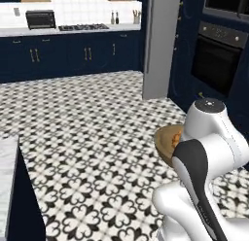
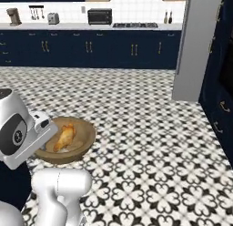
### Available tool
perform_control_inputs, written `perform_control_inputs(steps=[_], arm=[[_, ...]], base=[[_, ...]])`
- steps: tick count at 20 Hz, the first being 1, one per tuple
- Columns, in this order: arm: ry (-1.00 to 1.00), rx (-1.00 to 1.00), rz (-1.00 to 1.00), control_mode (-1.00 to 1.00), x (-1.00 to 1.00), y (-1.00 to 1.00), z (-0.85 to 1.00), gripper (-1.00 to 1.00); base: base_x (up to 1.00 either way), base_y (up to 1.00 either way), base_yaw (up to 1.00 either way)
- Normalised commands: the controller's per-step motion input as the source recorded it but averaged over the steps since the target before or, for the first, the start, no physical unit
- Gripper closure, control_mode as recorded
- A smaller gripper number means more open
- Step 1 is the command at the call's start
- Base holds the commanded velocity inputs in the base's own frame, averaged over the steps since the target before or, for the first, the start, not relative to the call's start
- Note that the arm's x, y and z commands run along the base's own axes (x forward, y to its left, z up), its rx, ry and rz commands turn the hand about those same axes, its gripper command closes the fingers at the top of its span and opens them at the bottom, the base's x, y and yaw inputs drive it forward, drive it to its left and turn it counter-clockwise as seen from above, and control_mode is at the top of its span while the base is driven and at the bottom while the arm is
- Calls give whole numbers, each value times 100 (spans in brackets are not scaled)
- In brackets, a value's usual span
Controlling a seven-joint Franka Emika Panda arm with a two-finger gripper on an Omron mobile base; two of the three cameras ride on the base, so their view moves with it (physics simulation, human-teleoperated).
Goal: Pick the chicken drumstick and garlic from their plates and place them in the bowl. Then put the bowl in the fridge.
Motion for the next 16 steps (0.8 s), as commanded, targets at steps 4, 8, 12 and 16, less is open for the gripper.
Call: perform_control_inputs(steps=[4, 8, 12, 16], arm=[[0, 0, 0, 100, 0, 0, 0, 100], [0, 0, 0, 100, 0, 0, 0, 100], [0, 0, 0, 100, 0, 0, 0, 100], [0, 0, 0, 100, 0, 0, 0, 100]], base=[[100, -15, 53], [100, -3, 47], [100, -46, 24], [100, -45, -4]])
